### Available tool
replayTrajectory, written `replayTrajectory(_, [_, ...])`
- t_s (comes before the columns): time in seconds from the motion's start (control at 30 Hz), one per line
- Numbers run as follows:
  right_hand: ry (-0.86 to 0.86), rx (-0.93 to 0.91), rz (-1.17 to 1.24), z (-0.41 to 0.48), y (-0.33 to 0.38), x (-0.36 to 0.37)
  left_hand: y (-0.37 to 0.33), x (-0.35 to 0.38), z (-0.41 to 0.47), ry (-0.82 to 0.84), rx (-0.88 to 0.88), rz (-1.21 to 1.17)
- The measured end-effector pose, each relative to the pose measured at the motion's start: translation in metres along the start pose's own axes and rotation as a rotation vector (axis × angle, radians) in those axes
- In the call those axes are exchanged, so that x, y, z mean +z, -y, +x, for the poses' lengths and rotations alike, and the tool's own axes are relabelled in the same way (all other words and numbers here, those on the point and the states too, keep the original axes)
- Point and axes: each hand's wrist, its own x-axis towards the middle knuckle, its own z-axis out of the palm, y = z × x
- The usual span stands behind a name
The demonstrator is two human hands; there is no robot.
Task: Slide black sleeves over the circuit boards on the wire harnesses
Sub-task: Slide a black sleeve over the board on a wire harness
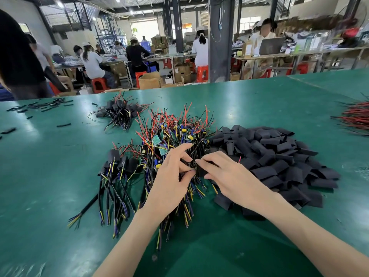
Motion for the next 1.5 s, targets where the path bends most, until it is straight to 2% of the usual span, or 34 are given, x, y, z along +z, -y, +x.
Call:
replayTrajectory(0.17, [0.007,-0.008,0.001,0.001,0.002,0.003,0.005,0.001,-0.001,0.004,-0.020,0.001])
replayTrajectory(0.3, [-0.002,-0.011,-0.031,0.002,0.004,0.003,0.006,0.000,-0.001,-0.010,0.020,0.034])
replayTrajectory(0.37, [-0.013,0.044,-0.005,0.003,0.004,0.004,0.006,-0.005,0.002,-0.053,0.059,0.087])
replayTrajectory(0.43, [-0.032,0.151,0.014,0.004,0.002,0.002,0.008,-0.015,0.006,-0.179,0.069,0.158])
replayTrajectory(0.53, [-0.068,0.292,-0.072,0.003,-0.010,-0.004,0.017,-0.038,0.013,-0.495,0.033,0.267])
replayTrajectory(0.6, [-0.076,0.371,-0.101,0.001,-0.019,-0.004,0.026,-0.054,0.015,-0.653,-0.061,0.279])
replayTrajectory(0.67, [-0.058,0.459,-0.112,-0.002,-0.026,-0.004,0.037,-0.067,0.013,-0.711,-0.183,0.308])
replayTrajectory(0.83, [0.081,0.622,-0.185,-0.010,-0.036,0.002,0.061,-0.077,0.002,-0.535,-0.707,0.488])
replayTrajectory(0.93, [0.193,0.701,-0.238,-0.012,-0.039,0.002,0.062,-0.073,0.002,-0.461,-0.777,0.563])
replayTrajectory(1.03, [0.321,0.800,-0.312,-0.015,-0.045,-0.001,0.056,-0.069,0.007,-0.490,-0.742,0.676])
replayTrajectory(1.13, [0.449,0.873,-0.317,-0.018,-0.051,-0.003,0.041,-0.060,0.022,-0.473,-0.529,0.640])
replayTrajectory(1.27, [0.514,0.863,-0.255,-0.018,-0.054,0.001,0.022,-0.026,0.053,-0.294,-0.312,0.587])
replayTrajectory(1.37, [0.506,0.842,-0.169,-0.018,-0.058,0.002,0.016,-0.001,0.079,-0.192,-0.280,0.635])
replayTrajectory(1.5, [0.445,0.856,-0.054,-0.020,-0.063,0.001,0.019,0.025,0.104,0.064,-0.290,0.887])
